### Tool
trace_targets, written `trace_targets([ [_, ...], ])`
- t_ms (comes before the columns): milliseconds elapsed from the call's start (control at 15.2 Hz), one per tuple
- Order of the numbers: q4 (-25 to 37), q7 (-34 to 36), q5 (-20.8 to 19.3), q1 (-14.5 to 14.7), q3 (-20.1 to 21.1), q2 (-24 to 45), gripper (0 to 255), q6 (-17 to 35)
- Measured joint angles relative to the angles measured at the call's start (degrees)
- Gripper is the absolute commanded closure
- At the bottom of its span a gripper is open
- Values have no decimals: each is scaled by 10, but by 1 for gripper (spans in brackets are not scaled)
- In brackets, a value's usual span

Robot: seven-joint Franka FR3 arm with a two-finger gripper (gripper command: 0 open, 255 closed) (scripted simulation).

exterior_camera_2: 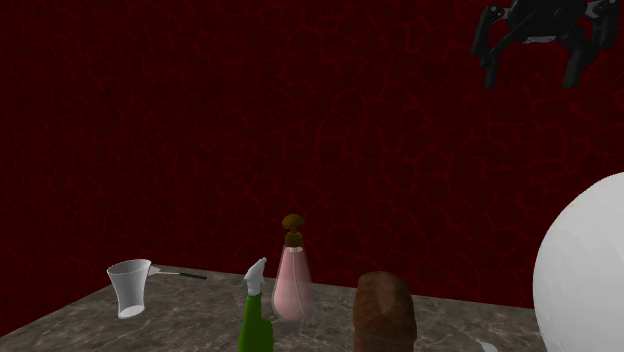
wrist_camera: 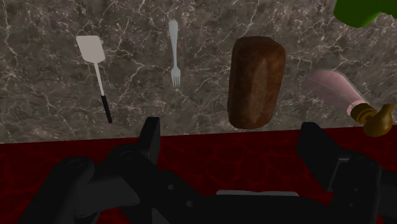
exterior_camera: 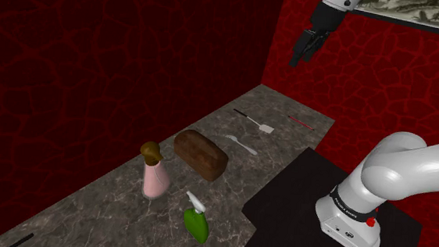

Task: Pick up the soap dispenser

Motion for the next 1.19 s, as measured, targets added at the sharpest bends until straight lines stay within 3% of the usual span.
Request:
trace_targets([
  [264, -21, 18, 13, 7, 19, 4, 0, 31],
  [1188, -83, 142, 84, 51, 164, 113, 0, 252],
])
